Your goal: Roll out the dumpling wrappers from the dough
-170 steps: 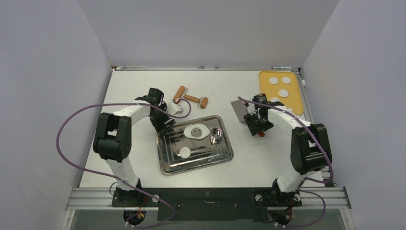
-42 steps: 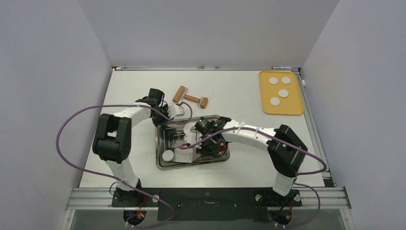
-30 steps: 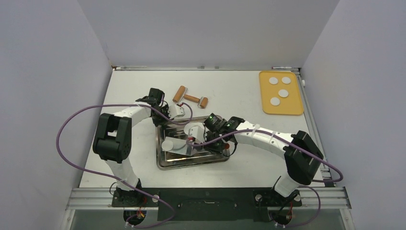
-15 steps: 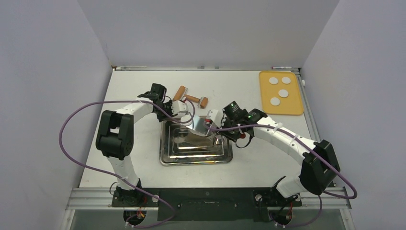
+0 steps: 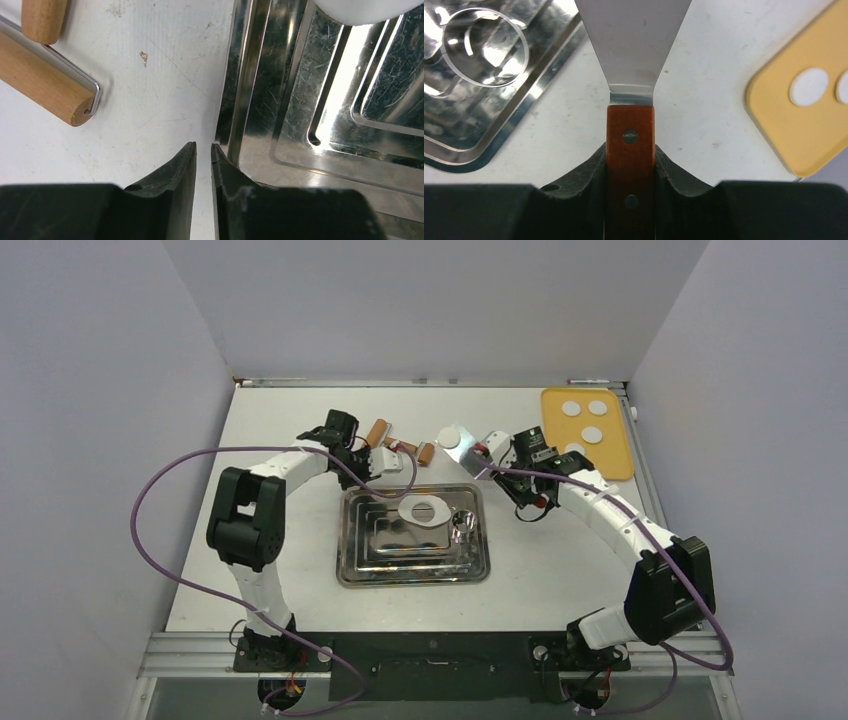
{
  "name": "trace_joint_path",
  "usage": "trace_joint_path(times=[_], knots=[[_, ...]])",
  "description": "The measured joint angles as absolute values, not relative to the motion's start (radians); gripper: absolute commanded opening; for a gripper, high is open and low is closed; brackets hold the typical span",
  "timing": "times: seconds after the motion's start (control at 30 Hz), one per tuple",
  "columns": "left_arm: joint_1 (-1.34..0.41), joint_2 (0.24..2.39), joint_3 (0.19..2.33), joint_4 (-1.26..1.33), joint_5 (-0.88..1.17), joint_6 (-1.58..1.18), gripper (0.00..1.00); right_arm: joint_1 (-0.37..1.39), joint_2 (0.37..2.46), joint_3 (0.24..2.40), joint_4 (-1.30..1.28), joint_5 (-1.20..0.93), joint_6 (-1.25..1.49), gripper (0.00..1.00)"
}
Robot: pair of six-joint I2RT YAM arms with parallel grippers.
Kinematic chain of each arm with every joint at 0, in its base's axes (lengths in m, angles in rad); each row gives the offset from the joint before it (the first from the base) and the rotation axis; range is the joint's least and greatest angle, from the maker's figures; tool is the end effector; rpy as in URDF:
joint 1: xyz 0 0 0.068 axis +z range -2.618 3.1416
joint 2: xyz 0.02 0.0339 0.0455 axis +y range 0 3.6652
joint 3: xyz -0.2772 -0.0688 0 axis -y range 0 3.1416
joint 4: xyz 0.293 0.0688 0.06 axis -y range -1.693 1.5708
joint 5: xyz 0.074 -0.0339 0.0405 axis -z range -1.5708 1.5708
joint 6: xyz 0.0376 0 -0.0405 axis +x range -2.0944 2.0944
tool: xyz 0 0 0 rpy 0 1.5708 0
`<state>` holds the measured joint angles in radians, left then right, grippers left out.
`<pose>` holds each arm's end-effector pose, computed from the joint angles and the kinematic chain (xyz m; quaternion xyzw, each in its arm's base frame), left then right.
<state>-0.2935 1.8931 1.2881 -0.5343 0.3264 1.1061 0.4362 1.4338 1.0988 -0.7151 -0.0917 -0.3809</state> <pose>0.4069 -0.1356 0.1596 0.6474 0.7149 -0.0623 0.2568 0.3013 0.1442 0.2518 -0.3943 0.8812 0.0514 0.2558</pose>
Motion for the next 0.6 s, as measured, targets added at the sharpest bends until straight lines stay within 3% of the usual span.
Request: trace_joint_path(times=[0.4,0.6], knots=[[-0.293,1.776,1.314,-0.572,0.339,0.996,0.48,0.157,1.500,1.139,-0.627,0.127,-0.345,0.08],[-0.275,1.641,1.313,-0.587,0.339,0.924,0.52,0.034,1.552,1.155,-0.610,0.227,-0.348,0.08]])
